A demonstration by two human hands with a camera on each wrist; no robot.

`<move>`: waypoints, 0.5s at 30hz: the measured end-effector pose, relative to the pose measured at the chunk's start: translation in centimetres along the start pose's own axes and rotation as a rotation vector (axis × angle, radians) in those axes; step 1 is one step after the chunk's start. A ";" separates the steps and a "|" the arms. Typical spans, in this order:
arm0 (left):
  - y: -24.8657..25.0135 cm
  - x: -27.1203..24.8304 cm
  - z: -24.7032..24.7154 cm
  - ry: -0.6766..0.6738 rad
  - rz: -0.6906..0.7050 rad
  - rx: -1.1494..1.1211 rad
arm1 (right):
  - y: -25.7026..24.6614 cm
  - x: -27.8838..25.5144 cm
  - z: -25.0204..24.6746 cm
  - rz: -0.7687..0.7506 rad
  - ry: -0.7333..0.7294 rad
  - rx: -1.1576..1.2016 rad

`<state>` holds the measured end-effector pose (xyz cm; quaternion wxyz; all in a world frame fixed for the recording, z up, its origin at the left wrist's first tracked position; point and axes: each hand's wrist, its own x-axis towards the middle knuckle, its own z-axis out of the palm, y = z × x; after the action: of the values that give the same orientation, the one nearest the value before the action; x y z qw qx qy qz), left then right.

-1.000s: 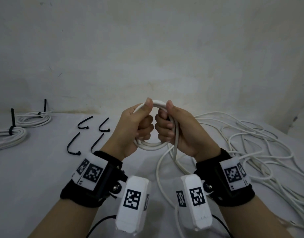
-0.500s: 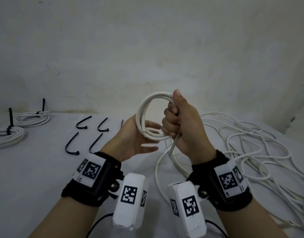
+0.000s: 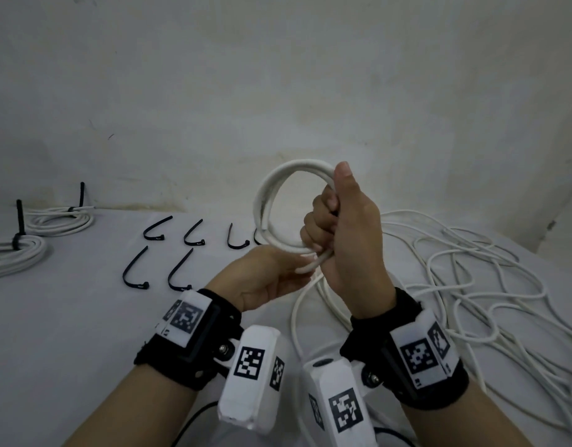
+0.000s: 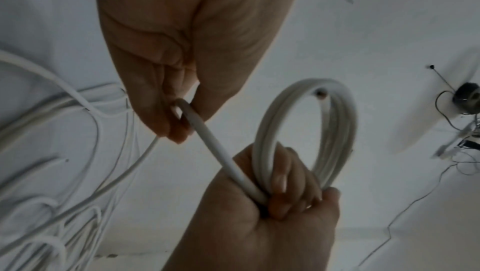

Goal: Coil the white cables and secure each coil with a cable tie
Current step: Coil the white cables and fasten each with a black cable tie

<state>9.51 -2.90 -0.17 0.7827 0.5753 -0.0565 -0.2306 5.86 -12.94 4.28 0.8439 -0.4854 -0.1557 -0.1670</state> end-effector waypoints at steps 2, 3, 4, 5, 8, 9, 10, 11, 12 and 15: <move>0.4 0.0 0.0 0.015 0.018 -0.007 | 0.0 0.0 0.0 -0.104 0.075 -0.034; 0.6 -0.1 0.1 0.018 0.030 -0.024 | 0.0 -0.1 -0.1 -0.160 0.111 -0.070; 0.8 -0.2 0.1 0.024 0.036 -0.053 | 0.1 -0.1 -0.2 -0.214 0.142 -0.112; 0.9 -0.3 0.1 0.030 0.042 -0.089 | 0.1 -0.2 -0.2 -0.262 0.165 -0.149; 1.6 -0.7 0.1 0.039 0.090 -0.140 | 0.2 -0.3 -0.2 -0.350 0.205 -0.194; 1.8 -0.8 0.1 0.042 0.112 -0.130 | 0.2 -0.3 -0.2 -0.362 0.218 -0.196; 2.0 -0.9 0.0 0.047 0.137 -0.116 | 0.2 -0.3 -0.2 -0.365 0.234 -0.199; 2.1 -1.0 0.1 0.054 0.160 -0.106 | 0.1 -0.3 -0.2 -0.359 0.252 -0.204; 2.2 -1.1 0.1 0.056 0.180 -0.104 | 0.0 -0.3 -0.3 -0.346 0.270 -0.210; 2.2 -1.3 0.4 0.041 0.219 -0.116 | -0.4 -0.1 -0.5 -0.277 0.316 -0.216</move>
<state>8.85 -2.15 2.23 0.8361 0.5242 -0.0897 -0.1346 5.63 -13.54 4.32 0.7701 -0.5147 -0.0678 -0.3707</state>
